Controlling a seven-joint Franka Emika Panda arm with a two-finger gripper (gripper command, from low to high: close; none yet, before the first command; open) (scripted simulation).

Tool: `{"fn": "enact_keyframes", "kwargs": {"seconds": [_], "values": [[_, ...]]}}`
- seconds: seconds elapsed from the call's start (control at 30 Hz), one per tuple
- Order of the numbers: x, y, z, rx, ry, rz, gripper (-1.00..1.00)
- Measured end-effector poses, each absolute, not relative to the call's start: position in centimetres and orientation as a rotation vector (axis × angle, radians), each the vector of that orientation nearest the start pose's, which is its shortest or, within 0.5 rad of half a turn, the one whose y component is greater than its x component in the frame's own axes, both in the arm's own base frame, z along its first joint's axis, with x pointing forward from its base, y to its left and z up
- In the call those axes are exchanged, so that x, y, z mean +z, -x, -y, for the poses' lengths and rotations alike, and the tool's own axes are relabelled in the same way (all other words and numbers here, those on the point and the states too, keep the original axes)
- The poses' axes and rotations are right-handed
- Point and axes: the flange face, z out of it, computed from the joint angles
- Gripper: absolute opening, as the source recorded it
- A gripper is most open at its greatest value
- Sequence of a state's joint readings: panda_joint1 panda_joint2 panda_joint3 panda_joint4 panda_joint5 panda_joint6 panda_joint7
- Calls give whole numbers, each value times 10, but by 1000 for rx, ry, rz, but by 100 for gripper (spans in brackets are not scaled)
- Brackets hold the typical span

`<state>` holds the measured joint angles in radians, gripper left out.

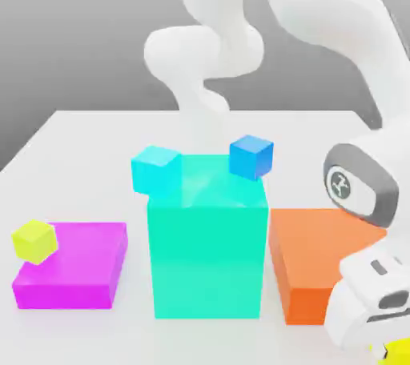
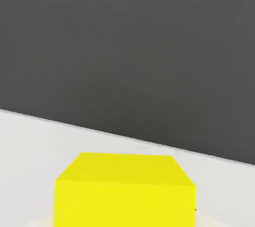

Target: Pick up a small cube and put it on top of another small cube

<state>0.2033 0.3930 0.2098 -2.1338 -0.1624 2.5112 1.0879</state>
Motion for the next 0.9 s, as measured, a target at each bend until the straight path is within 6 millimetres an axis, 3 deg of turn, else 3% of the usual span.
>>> {"fn": "enact_keyframes", "kwargs": {"seconds": [0.23,0.47,0.7,0.9], "values": [[304,-499,-193,-39,3068,-850,-100],[370,-458,-153,-44,3084,-836,-100],[420,-404,-118,-33,3083,-810,-100],[449,-353,-91,-14,3069,-775,-100]]}}
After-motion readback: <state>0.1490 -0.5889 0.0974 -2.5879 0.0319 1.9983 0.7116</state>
